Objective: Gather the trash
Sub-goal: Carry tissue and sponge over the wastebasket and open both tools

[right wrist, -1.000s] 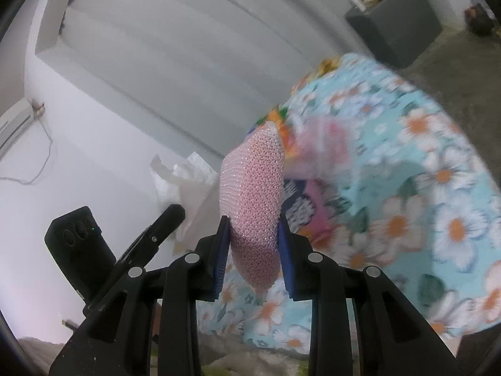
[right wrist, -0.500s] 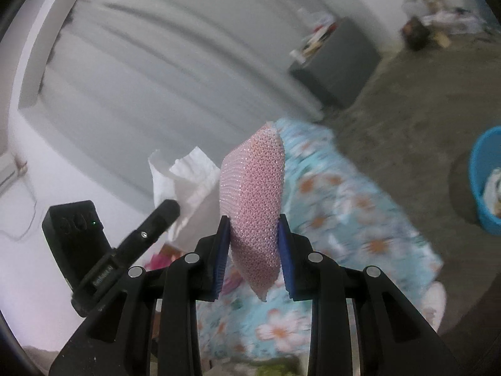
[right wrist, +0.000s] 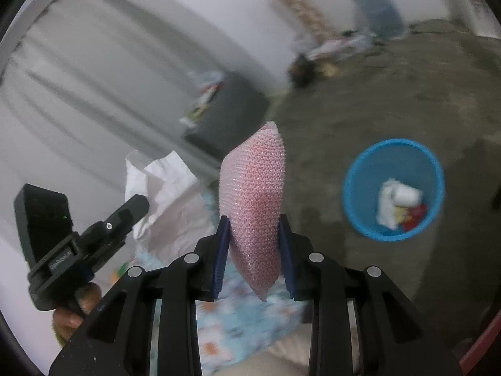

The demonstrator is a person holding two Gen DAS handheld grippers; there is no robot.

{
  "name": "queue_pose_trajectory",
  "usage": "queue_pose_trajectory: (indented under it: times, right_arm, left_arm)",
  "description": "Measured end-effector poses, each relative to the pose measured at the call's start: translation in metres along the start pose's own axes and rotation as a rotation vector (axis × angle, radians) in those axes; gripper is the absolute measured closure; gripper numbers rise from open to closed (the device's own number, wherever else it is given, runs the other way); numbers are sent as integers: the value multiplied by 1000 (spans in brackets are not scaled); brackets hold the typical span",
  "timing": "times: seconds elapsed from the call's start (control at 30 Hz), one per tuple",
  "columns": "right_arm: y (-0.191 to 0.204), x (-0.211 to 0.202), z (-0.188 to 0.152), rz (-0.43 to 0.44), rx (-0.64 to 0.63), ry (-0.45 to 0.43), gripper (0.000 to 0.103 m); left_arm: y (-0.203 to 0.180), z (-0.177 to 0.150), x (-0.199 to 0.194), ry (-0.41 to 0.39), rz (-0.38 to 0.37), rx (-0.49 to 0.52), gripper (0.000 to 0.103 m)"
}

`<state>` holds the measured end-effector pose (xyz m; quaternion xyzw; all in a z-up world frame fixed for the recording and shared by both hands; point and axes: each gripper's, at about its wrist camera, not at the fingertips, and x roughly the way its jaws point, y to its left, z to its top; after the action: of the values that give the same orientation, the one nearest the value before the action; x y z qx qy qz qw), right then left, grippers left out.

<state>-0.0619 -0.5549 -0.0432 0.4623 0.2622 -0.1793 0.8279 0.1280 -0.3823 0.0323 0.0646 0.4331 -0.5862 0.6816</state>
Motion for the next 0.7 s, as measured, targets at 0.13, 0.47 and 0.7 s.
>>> queue_pose_trajectory:
  times: [0.13, 0.47, 0.7]
  right_arm:
    - [-30, 9, 7, -72, 55, -4, 74]
    - [-95, 48, 35, -201, 183, 15, 72]
    - [-130, 72, 38, -317, 223, 10, 45]
  left_arm:
    - [-6, 12, 57, 74, -11, 11, 98]
    - [-6, 15, 177, 228, 23, 28, 98]
    - [-1, 5, 239, 317, 80, 26, 64]
